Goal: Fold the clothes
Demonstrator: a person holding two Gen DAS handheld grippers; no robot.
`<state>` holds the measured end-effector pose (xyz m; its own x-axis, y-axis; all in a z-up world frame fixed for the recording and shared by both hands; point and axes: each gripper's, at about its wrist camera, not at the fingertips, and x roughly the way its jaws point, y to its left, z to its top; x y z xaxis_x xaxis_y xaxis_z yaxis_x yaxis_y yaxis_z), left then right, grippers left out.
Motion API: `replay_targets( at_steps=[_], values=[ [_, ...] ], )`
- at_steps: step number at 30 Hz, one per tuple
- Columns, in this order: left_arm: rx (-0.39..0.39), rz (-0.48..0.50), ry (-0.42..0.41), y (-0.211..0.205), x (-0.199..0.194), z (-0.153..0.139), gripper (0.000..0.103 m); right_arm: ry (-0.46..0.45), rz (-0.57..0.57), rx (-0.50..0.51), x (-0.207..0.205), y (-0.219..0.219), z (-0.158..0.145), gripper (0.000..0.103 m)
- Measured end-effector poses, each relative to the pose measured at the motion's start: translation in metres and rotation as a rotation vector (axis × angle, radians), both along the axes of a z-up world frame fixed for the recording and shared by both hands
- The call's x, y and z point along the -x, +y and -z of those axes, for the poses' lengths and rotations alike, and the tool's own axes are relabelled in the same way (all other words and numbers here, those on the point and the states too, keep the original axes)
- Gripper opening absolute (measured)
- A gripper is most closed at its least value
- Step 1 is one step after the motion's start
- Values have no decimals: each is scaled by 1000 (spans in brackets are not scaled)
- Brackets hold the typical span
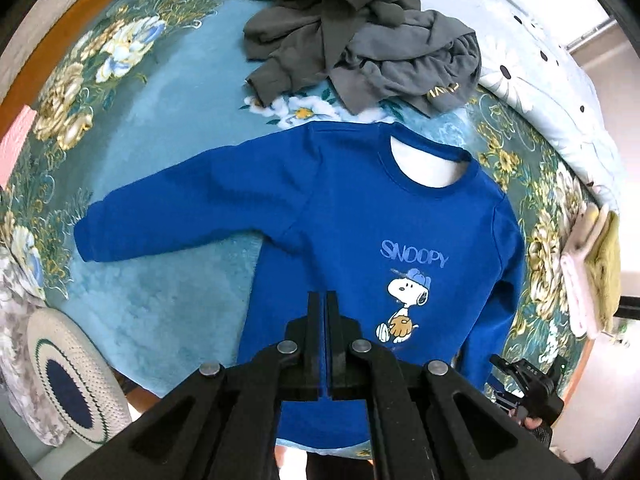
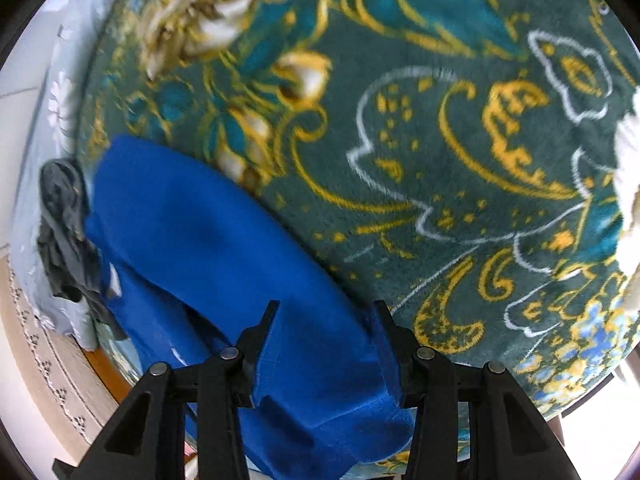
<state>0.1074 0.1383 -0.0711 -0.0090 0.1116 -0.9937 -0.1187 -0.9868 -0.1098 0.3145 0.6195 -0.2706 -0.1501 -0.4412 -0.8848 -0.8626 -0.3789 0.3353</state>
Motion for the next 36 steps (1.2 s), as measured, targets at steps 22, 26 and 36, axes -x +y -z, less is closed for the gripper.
replay_targets(
  at_steps=[22,26,36],
  values=[
    [16,-80,-25,5,-16,8,0,-36,-421,-510,67,124,-81,4],
    [27,-97,-23,-2,-15,9,0,-71,-463,-556,81,129,-76,4],
    [32,-179,-39,-34,-20,18,0,-9,-421,-600,73,132,-101,43]
  ],
)
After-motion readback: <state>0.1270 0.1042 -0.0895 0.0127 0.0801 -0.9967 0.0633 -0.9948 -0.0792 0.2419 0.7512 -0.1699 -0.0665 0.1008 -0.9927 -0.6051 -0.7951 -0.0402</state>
